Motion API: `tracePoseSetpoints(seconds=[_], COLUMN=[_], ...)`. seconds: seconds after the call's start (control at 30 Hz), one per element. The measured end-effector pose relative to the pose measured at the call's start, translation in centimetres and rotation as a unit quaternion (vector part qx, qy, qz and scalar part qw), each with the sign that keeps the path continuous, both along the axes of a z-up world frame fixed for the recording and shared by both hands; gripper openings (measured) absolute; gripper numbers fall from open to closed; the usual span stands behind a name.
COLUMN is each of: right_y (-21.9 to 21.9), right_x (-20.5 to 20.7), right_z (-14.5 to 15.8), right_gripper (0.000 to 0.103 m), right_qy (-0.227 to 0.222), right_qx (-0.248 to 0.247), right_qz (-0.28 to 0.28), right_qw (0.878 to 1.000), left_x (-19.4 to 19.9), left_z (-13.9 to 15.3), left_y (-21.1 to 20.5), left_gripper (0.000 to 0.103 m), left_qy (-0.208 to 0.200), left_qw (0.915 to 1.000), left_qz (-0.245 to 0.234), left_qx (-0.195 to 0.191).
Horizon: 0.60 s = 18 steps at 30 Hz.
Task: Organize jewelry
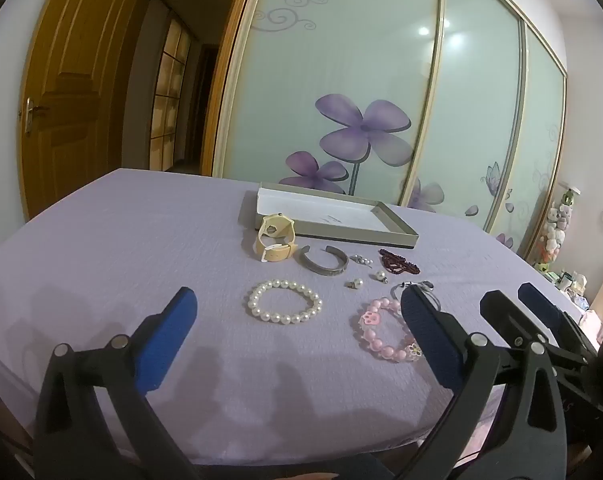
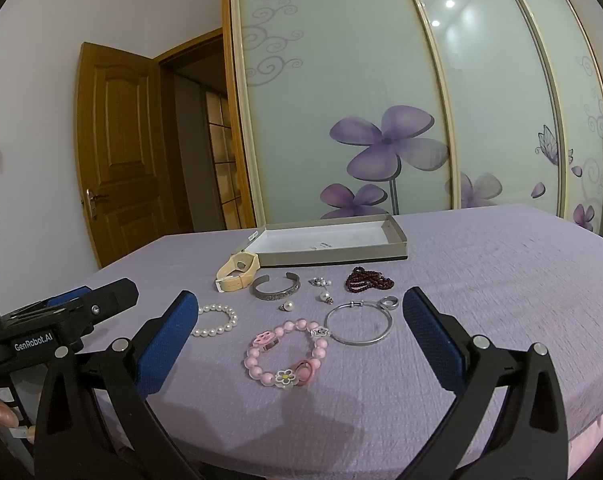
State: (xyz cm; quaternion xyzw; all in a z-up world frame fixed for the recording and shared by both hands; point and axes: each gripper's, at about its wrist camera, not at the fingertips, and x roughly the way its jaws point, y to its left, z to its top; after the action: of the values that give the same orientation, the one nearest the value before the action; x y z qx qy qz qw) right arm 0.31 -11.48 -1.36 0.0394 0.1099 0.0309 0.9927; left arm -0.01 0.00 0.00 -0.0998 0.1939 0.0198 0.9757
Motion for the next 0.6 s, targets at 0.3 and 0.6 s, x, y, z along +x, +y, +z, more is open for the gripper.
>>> tracePoseSetpoints(seconds=[0.3,0.6], right_y=[0.02,0.13], right_x=[0.09,0.03], right_z=[-0.04,0.04], right_gripper=[0.102,0.102], right_qy=[0.001,0.001], right_qx=[0.001,0.001], right_qz=[0.0,0.0], right_qw=[1.0,1.0], left_x=[0.0,0.01], left_z=[0.0,0.0], left_y=[0.0,0.0], left_gripper=[0.101,0.101], left_qy=[0.001,0.001], left_qw=[1.0,1.0], left_qz=[0.0,0.0], left_qx=[0.0,0.0])
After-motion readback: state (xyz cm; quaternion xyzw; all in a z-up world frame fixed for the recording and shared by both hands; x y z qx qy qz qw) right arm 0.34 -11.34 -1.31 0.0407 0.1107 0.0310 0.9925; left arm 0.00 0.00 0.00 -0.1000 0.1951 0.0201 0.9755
